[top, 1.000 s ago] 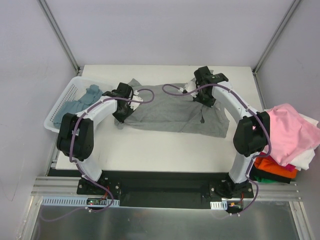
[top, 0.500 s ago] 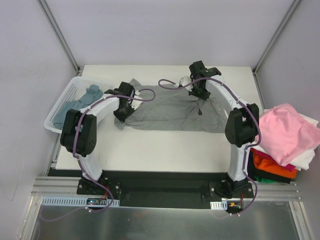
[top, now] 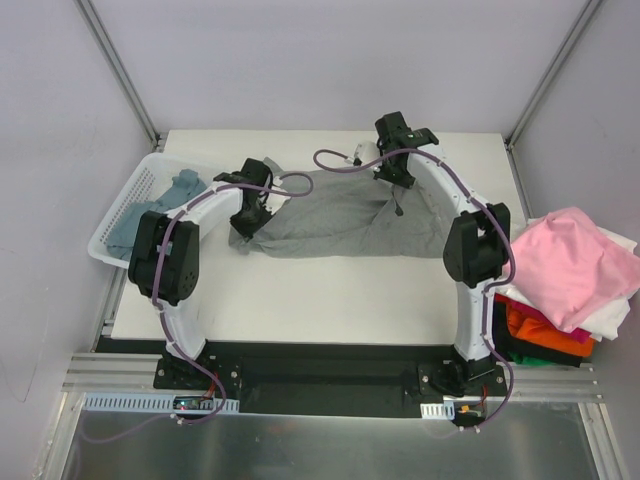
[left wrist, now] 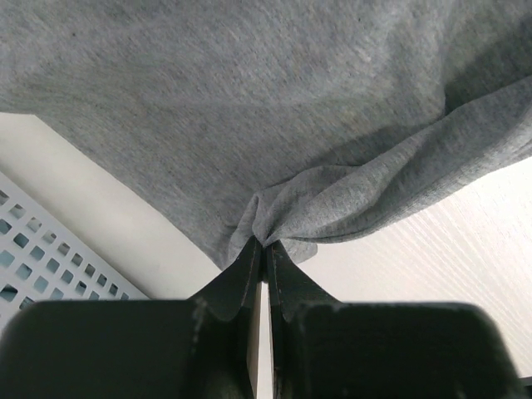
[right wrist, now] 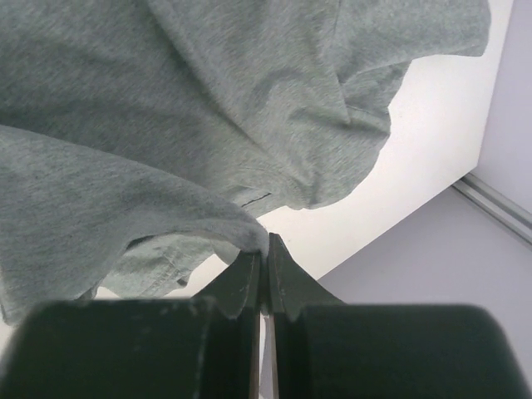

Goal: Fold and stack the t-shirts
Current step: Fold the flattened tshirt in 1/3 of the way

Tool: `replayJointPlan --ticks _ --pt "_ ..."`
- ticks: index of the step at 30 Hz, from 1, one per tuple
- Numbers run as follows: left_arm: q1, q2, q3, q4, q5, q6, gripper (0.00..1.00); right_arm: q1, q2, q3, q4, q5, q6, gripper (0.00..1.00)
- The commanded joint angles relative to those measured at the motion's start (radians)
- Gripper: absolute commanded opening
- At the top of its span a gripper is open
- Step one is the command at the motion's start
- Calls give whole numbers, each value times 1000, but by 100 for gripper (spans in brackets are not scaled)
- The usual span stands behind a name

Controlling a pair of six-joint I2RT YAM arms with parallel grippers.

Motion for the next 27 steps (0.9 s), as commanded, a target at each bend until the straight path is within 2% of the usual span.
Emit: replayJointPlan --ticks 1,12,27 --pt "-4 14 46 -32 -11 25 0 -5 11 56 30 35 -40 1" --pt "-3 28 84 -40 -40 42 0 -24 65 102 54 51 -67 1" --pt "2 77 216 -63 -105 88 0 -36 86 64 79 58 -80 1"
